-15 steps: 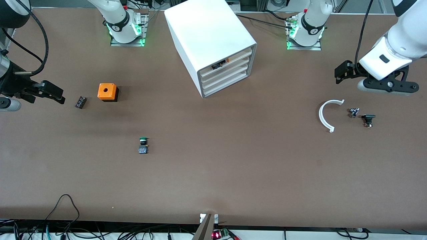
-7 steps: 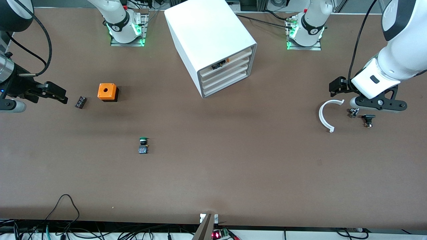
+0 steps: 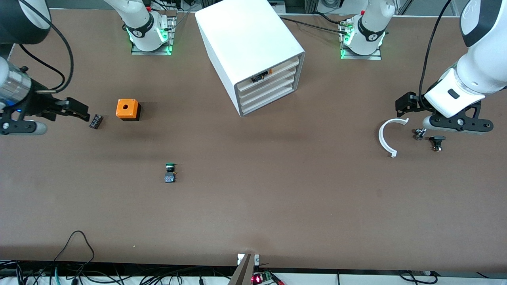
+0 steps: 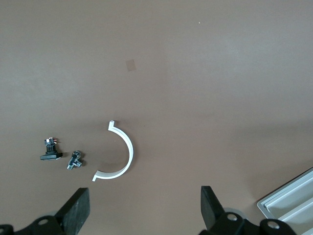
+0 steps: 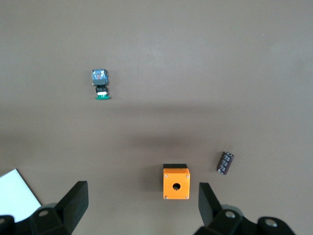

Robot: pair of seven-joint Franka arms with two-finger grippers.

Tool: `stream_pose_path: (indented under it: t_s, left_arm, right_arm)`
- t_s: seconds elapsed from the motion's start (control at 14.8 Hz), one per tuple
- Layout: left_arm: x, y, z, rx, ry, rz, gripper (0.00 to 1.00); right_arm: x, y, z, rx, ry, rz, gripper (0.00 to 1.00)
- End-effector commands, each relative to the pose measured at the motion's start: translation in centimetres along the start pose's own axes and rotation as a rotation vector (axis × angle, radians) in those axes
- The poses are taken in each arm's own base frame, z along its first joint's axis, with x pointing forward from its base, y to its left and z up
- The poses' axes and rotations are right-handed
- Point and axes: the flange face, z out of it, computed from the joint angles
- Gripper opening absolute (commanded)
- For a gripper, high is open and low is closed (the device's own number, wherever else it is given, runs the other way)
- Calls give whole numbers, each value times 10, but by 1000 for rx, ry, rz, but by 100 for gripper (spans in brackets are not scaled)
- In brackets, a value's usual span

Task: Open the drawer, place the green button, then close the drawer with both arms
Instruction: 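Reach the right gripper toward the small black-and-green button, then grasp the button with the right gripper while the left gripper moves toward the cabinet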

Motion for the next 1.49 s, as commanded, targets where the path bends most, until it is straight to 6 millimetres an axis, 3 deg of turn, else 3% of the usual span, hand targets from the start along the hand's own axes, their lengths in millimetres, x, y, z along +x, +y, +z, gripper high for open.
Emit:
stream_pose_path:
  t_s: [0.0,0.2,0.61,1.08,1.42]
  left_arm:
    - [1,0,-5,7,-4,12,100]
    - [1,-1,-5,7,-7,12,100]
    - [0,3,-5,5,-7,15,100]
    - [-1,6,-3,1,-21,21,100]
    - [-9,23,4,-124,-91,32,100]
  right_arm:
    - [2,-4,10,0,-30,-3,100]
    - [13,-18,25,5,-21,-20,100]
    - [43,-67,72,14,19,-56,100]
    - [76,-110,142,66,61,-85,100]
    - [95,-120,203,67,67,-87,100]
